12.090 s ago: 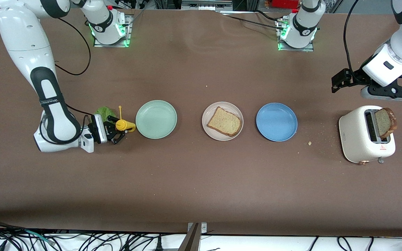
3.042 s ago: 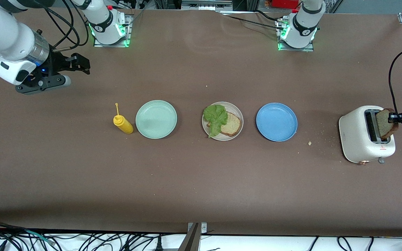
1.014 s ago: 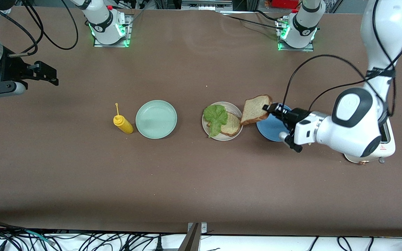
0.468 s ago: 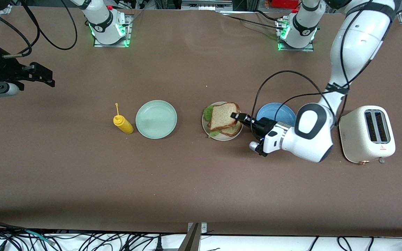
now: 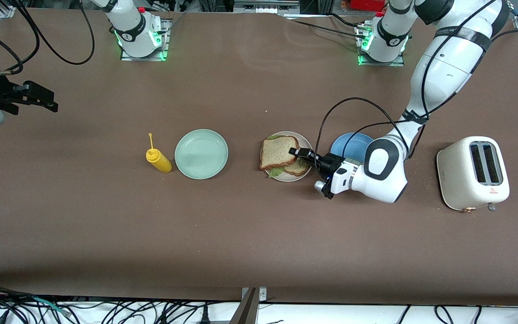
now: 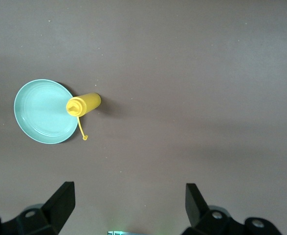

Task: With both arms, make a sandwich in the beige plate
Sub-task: 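Lower the bread slice onto the lettuce with the left gripper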

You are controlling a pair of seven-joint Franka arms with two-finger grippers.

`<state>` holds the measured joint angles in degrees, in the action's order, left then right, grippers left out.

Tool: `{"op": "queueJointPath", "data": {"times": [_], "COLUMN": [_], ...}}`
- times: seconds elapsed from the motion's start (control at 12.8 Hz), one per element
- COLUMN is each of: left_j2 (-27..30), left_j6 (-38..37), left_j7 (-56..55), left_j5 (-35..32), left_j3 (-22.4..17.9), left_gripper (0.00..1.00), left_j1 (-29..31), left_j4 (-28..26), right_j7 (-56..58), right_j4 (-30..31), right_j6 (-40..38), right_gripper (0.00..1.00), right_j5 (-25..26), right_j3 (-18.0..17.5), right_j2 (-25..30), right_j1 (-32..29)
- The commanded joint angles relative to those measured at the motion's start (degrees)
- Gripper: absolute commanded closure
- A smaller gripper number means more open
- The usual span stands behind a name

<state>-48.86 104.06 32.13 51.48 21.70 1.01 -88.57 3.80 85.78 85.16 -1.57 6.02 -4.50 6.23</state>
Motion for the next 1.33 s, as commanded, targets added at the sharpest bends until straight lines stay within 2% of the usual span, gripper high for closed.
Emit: {"op": "queueJointPath", "data": {"times": [0.0,0.23,0.31,0.47,1.01,1.25], "left_j2": [0.6,0.1,-0.4,-1.1,-0.6,2.8], "left_j6": [0.2,-0.3,-0.3,-0.3,-0.3,-0.3], "left_j7": [5.3,12.3,13.8,14.4,14.5,13.5], "left_j5": [1.7,1.2,1.2,1.2,0.9,-6.1], "left_j3": [-0.4,-0.6,-0.6,-0.6,-0.9,-1.1], "left_gripper": [0.98,0.96,0.89,0.0,0.0,0.0], "left_j1": [1.1,4.0,4.3,4.4,4.6,5.5], "left_j4": [-2.3,-3.8,-3.9,-4.0,-4.2,-3.7], "right_j7": [0.8,0.7,0.6,0.8,0.8,0.8], "right_j4": [-1.1,-1.1,-1.1,-1.1,-1.2,-1.2], "right_j6": [-1.4,-1.3,-1.3,-1.3,-1.3,-1.3], "right_gripper": [0.0,0.0,0.0,0.0,0.0,0.0], "right_j5": [-0.5,-0.5,-0.6,-1.1,-0.6,-0.5], "right_j3": [-0.3,1.1,1.0,1.0,1.0,1.0], "right_j2": [0.5,0.3,0.1,-0.2,-0.8,-0.7], "right_j1": [-0.3,-0.3,-0.2,-0.2,0.1,0.1]}}
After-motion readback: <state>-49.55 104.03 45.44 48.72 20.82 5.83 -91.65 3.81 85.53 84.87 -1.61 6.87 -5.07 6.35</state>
